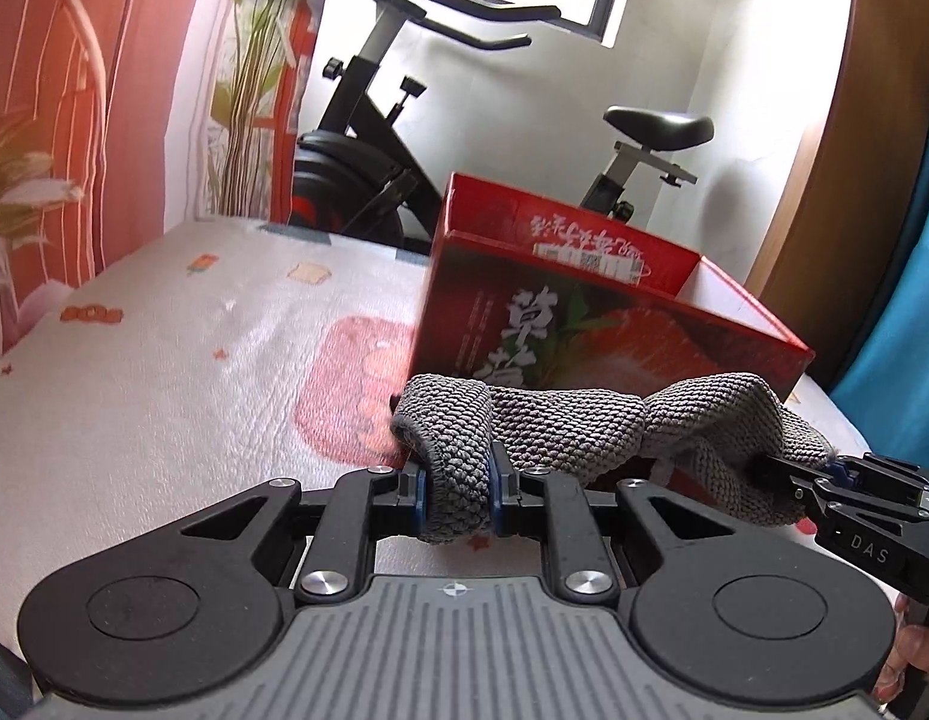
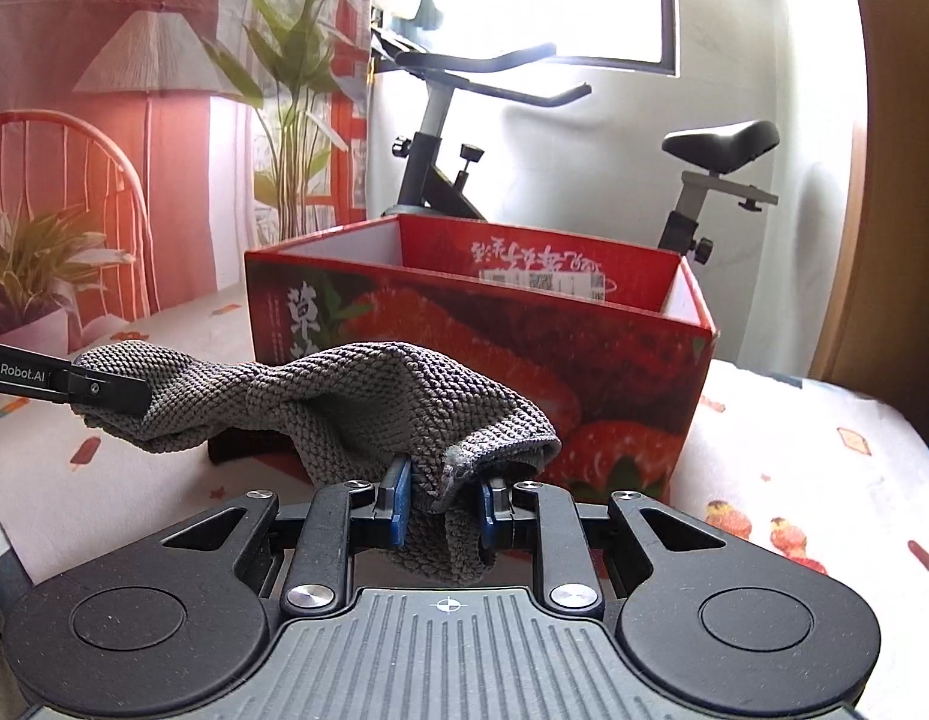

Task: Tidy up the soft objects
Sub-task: 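Lift the grey towel with both grippers and carry it into the red box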

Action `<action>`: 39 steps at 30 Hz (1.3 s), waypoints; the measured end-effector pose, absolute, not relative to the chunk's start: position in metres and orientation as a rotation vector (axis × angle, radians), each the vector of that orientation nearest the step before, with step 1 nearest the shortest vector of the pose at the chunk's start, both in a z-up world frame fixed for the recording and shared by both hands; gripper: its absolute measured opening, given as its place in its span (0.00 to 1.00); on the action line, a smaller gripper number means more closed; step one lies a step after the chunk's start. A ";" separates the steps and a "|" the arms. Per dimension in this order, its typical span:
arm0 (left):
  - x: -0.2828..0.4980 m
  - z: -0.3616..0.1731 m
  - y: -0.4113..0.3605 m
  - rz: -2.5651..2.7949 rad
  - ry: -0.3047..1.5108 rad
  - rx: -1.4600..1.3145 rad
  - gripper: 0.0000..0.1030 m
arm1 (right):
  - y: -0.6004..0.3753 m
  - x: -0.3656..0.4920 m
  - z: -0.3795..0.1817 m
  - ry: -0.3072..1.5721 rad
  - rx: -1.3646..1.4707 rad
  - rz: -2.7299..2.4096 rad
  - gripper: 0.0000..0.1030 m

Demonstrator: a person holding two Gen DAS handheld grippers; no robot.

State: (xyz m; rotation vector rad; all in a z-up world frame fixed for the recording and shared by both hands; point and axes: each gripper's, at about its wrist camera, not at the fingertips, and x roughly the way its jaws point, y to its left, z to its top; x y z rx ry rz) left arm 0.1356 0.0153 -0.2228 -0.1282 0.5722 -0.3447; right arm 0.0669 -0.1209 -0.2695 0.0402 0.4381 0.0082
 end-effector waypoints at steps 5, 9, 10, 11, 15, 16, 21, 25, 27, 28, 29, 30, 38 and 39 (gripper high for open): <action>0.135 -0.207 0.013 -0.354 0.527 -0.111 0.19 | -0.121 0.062 -0.257 0.406 0.032 0.007 0.19; 0.138 -0.193 0.010 -0.365 0.493 -0.101 0.19 | -0.123 0.060 -0.245 0.376 0.024 0.005 0.19; 0.139 -0.190 0.009 -0.367 0.487 -0.101 0.19 | -0.124 0.060 -0.242 0.369 0.021 0.004 0.19; 0.140 -0.186 0.008 -0.369 0.480 -0.099 0.19 | -0.125 0.060 -0.239 0.362 0.019 0.004 0.19; 0.149 -0.172 0.005 -0.374 0.456 -0.099 0.19 | -0.131 0.065 -0.222 0.329 0.015 0.010 0.19; 0.152 -0.168 0.004 -0.377 0.452 -0.101 0.19 | -0.133 0.067 -0.218 0.322 0.012 0.014 0.19; 0.169 -0.151 -0.003 -0.379 0.427 -0.097 0.19 | -0.143 0.082 -0.195 0.292 -0.008 0.027 0.19; 0.183 -0.144 -0.010 -0.381 0.418 -0.104 0.19 | -0.153 0.102 -0.181 0.289 -0.019 0.038 0.19; 0.190 -0.140 -0.015 -0.384 0.408 -0.089 0.19 | -0.158 0.112 -0.177 0.292 -0.023 0.040 0.19; 0.195 -0.139 -0.019 -0.389 0.403 -0.074 0.19 | -0.160 0.118 -0.175 0.293 -0.023 0.041 0.19; 0.199 -0.138 -0.024 -0.394 0.403 -0.059 0.19 | -0.163 0.124 -0.173 0.297 -0.022 0.043 0.19; 0.204 -0.138 -0.027 -0.396 0.407 -0.051 0.19 | -0.165 0.130 -0.172 0.300 -0.023 0.044 0.19; 0.261 -0.137 -0.055 -0.398 0.465 -0.014 0.19 | -0.188 0.185 -0.169 0.358 -0.047 0.031 0.19; 0.269 -0.136 -0.058 -0.401 0.471 -0.013 0.19 | -0.192 0.192 -0.169 0.366 -0.048 0.024 0.19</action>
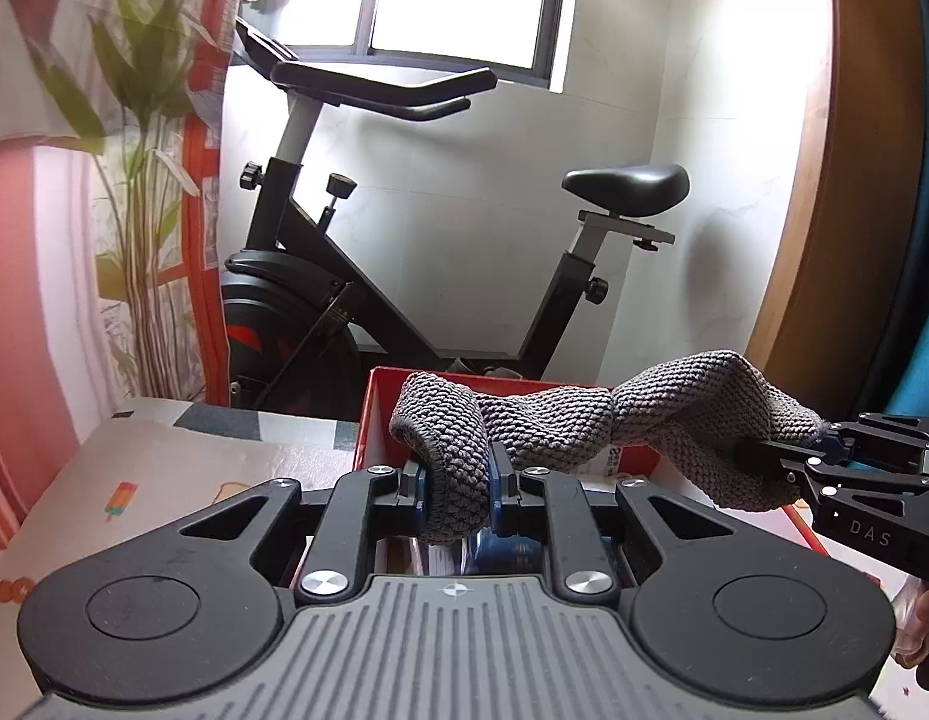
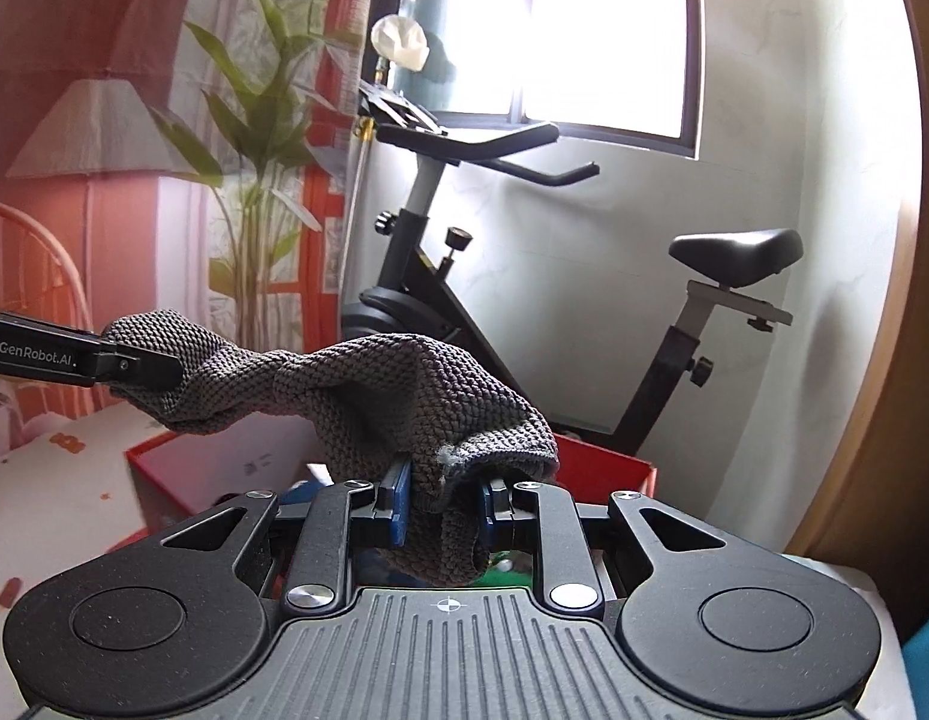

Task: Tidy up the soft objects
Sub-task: 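Lift the grey towel with both grippers and carry it into the red box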

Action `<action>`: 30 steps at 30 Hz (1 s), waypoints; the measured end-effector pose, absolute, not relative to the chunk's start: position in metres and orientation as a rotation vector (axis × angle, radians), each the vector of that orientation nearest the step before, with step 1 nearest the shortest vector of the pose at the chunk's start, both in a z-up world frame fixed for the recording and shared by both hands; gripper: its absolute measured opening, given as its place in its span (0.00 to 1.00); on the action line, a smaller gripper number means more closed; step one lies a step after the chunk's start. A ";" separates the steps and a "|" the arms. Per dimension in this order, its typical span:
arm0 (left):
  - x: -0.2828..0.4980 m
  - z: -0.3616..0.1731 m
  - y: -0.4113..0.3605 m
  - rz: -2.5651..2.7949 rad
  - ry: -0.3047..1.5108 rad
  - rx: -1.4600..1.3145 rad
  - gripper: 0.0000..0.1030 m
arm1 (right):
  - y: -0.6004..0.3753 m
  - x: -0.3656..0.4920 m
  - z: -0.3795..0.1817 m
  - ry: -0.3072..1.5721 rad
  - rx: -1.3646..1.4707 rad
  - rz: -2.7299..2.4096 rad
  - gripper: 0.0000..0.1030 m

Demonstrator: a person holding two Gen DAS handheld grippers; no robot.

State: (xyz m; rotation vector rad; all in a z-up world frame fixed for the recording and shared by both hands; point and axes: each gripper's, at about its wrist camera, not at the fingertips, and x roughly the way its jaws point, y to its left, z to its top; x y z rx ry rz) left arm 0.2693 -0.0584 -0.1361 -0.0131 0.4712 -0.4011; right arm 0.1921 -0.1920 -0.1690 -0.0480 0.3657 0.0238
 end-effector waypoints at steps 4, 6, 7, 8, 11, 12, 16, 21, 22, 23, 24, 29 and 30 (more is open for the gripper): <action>0.306 -0.135 -0.072 -0.420 0.510 0.003 0.19 | -0.210 0.225 -0.172 0.422 -0.026 0.000 0.19; 0.325 -0.137 -0.080 -0.428 0.546 0.011 0.19 | -0.218 0.242 -0.175 0.455 -0.018 -0.009 0.19; 0.332 -0.140 -0.084 -0.432 0.566 0.026 0.19 | -0.222 0.249 -0.177 0.468 -0.013 -0.013 0.19; 0.339 -0.143 -0.088 -0.432 0.586 0.045 0.19 | -0.225 0.256 -0.180 0.484 -0.007 -0.017 0.19; 0.355 -0.153 -0.098 -0.432 0.630 0.088 0.19 | -0.233 0.278 -0.189 0.553 0.009 -0.023 0.19; 0.359 -0.156 -0.099 -0.432 0.642 0.092 0.19 | -0.235 0.285 -0.192 0.575 0.012 -0.023 0.19; 0.374 -0.167 -0.104 -0.432 0.688 0.103 0.19 | -0.233 0.303 -0.203 0.642 -0.002 -0.030 0.19; 0.386 -0.174 -0.104 -0.444 0.742 0.119 0.19 | -0.235 0.318 -0.211 0.730 0.014 -0.026 0.21; 0.386 -0.175 -0.103 -0.457 0.740 0.124 0.20 | -0.235 0.319 -0.212 0.746 0.016 -0.020 0.21; 0.386 -0.175 -0.102 -0.467 0.731 0.129 0.22 | -0.235 0.320 -0.213 0.760 0.019 -0.021 0.22; 0.385 -0.175 -0.102 -0.469 0.722 0.132 0.24 | -0.236 0.322 -0.215 0.776 0.027 -0.024 0.22; 0.377 -0.167 -0.093 -0.525 0.660 0.078 0.48 | -0.239 0.323 -0.215 0.789 0.061 -0.036 0.31; 0.372 -0.164 -0.092 -0.525 0.639 0.081 0.51 | -0.238 0.321 -0.215 0.787 0.058 -0.036 0.31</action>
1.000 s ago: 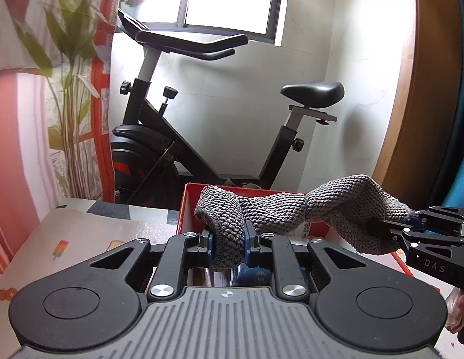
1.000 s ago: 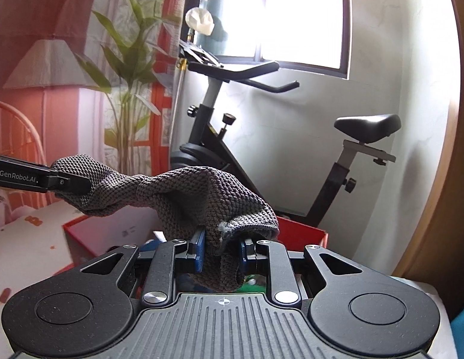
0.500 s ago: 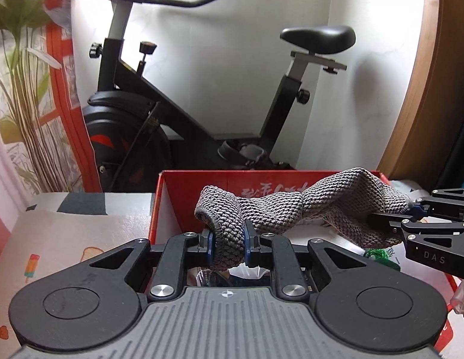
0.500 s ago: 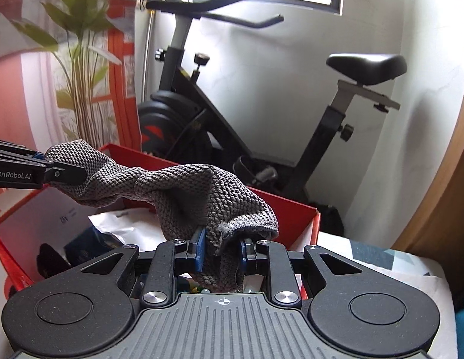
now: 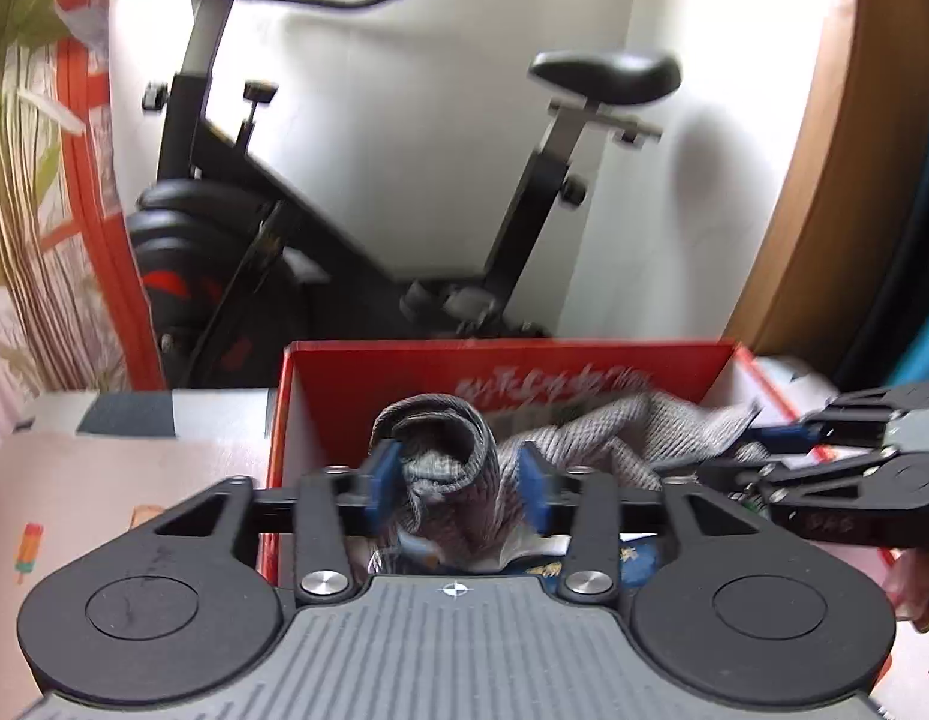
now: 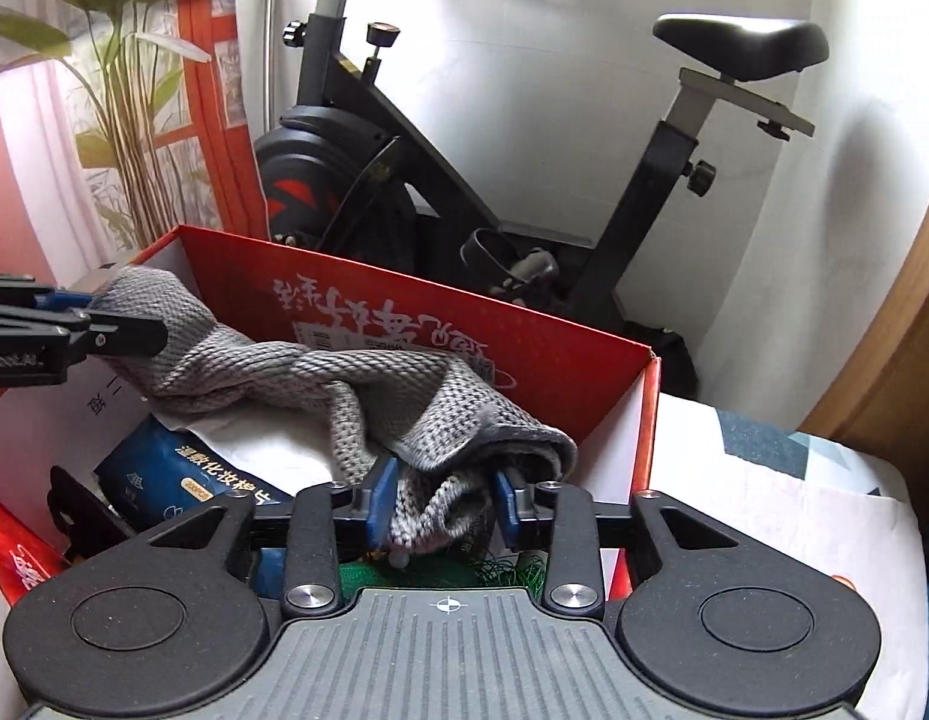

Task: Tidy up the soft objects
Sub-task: 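Lift the grey towel with both grippers and carry it into the red box, then open both grippers and withdraw them from the box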

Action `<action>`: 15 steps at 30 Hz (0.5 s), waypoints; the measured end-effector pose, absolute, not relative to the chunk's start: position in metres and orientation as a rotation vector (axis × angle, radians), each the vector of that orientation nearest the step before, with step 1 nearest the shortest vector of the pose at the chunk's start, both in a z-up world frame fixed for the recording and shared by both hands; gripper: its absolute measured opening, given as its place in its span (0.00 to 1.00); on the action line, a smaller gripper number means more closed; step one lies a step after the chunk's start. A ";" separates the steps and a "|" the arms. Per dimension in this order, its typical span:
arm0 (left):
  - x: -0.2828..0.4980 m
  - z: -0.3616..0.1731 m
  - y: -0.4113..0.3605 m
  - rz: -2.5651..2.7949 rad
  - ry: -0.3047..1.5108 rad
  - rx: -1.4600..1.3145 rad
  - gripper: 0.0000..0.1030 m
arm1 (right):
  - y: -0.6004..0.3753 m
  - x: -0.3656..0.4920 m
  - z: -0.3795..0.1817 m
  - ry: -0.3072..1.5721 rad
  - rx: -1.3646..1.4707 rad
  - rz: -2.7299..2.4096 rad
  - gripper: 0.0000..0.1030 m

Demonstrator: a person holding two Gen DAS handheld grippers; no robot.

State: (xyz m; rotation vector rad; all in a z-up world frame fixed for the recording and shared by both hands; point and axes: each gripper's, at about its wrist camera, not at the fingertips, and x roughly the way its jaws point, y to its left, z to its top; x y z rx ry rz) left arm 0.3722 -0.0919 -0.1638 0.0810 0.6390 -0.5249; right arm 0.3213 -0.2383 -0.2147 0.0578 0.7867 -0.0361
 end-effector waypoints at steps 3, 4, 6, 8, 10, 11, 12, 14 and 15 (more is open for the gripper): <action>0.361 -0.156 -0.087 -0.531 0.602 0.088 0.52 | -0.238 0.315 -0.212 0.769 0.056 -0.044 0.34; 0.357 -0.153 -0.086 -0.536 0.594 0.085 0.52 | -0.239 0.311 -0.210 0.756 0.064 -0.041 0.37; 0.347 -0.147 -0.083 -0.538 0.573 0.081 0.55 | -0.239 0.302 -0.205 0.726 0.074 -0.036 0.44; 0.336 -0.141 -0.079 -0.535 0.545 0.083 0.63 | -0.236 0.290 -0.199 0.693 0.075 -0.036 0.53; 0.323 -0.136 -0.076 -0.527 0.516 0.091 0.67 | -0.232 0.278 -0.192 0.656 0.067 -0.040 0.59; 0.316 -0.134 -0.076 -0.524 0.503 0.095 0.70 | -0.229 0.271 -0.188 0.637 0.062 -0.037 0.59; 0.310 -0.132 -0.075 -0.523 0.494 0.097 0.71 | -0.226 0.265 -0.185 0.623 0.056 -0.033 0.60; 0.296 -0.127 -0.071 -0.514 0.471 0.097 0.79 | -0.219 0.251 -0.180 0.598 0.037 -0.034 0.67; 0.289 -0.126 -0.069 -0.508 0.459 0.098 0.82 | -0.216 0.245 -0.178 0.584 0.031 -0.035 0.74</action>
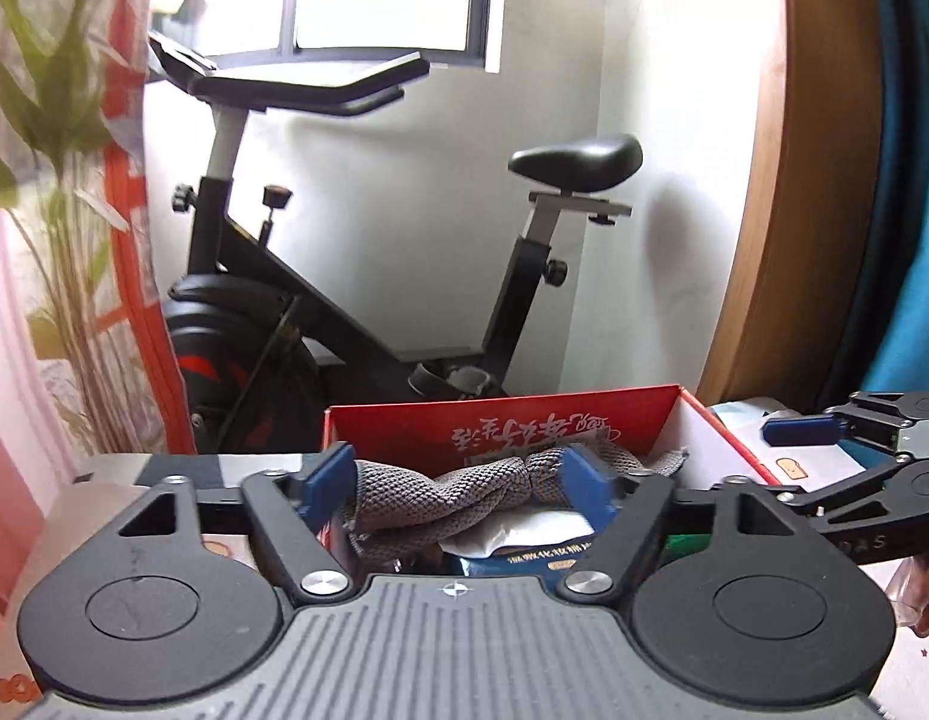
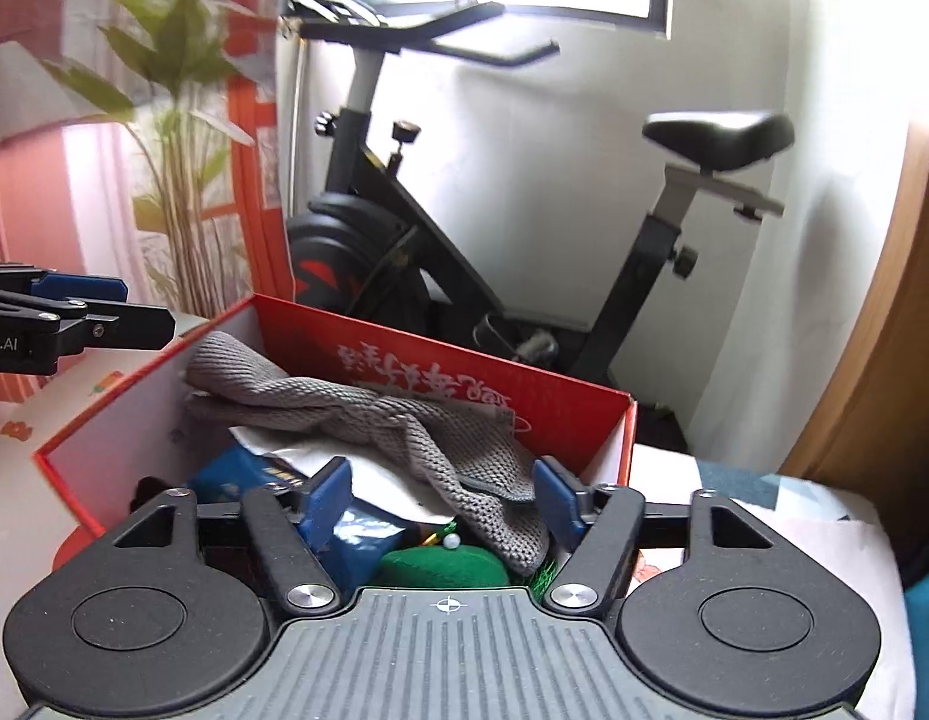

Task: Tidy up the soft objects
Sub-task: 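Open both grippers and withdraw them from the box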

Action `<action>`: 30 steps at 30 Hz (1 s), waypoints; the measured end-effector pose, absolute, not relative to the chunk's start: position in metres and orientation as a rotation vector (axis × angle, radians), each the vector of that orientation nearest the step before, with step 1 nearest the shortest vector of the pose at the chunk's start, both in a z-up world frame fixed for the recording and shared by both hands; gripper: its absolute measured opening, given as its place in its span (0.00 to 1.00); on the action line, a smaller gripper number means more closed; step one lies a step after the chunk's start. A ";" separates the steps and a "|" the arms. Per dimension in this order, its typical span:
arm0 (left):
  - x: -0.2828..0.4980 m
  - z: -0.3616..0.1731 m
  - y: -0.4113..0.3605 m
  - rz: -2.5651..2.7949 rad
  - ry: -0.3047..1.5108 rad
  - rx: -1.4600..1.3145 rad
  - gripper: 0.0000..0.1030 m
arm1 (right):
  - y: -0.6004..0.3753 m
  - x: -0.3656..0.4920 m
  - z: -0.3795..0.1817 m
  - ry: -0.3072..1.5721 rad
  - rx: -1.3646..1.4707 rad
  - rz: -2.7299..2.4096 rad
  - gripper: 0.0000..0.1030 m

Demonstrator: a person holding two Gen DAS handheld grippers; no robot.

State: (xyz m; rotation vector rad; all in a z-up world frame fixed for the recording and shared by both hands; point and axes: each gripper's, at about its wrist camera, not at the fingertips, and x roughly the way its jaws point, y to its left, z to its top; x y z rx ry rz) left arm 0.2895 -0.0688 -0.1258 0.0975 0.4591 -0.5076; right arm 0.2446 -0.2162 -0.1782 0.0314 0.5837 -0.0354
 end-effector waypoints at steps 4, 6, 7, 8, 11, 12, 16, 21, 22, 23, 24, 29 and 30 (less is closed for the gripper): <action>0.262 -0.120 -0.057 -0.481 0.424 0.082 0.96 | -0.206 0.218 -0.168 0.526 0.032 -0.036 0.92; 0.252 -0.118 -0.052 -0.473 0.426 0.074 0.98 | -0.201 0.204 -0.164 0.504 0.031 -0.040 0.96; 0.246 -0.117 -0.048 -0.466 0.430 0.068 0.99 | -0.198 0.196 -0.163 0.494 0.030 -0.041 0.99; 0.241 -0.116 -0.045 -0.458 0.434 0.064 1.00 | -0.196 0.189 -0.162 0.483 0.030 -0.044 0.99; 0.227 -0.115 -0.036 -0.422 0.451 0.070 1.00 | -0.189 0.169 -0.158 0.452 0.046 -0.051 1.00; 0.221 -0.115 -0.033 -0.415 0.453 0.069 1.00 | -0.187 0.163 -0.157 0.442 0.053 -0.055 1.00; 0.198 -0.115 -0.018 -0.388 0.448 0.048 1.00 | -0.178 0.137 -0.156 0.403 0.085 -0.063 1.00; 0.174 -0.117 -0.005 -0.354 0.466 0.028 1.00 | -0.165 0.110 -0.162 0.370 0.111 -0.069 1.00; 0.170 -0.118 -0.003 -0.352 0.467 0.025 1.00 | -0.162 0.105 -0.164 0.366 0.116 -0.069 1.00; 0.165 -0.120 0.000 -0.349 0.465 0.023 1.00 | -0.159 0.100 -0.167 0.362 0.124 -0.072 1.00; 0.161 -0.122 0.002 -0.342 0.463 0.023 1.00 | -0.157 0.095 -0.169 0.356 0.135 -0.075 1.00; 0.141 -0.136 0.008 -0.316 0.467 0.025 1.00 | -0.148 0.072 -0.181 0.344 0.171 -0.085 1.00; 0.139 -0.140 0.008 -0.311 0.469 0.031 1.00 | -0.145 0.067 -0.184 0.341 0.166 -0.088 1.00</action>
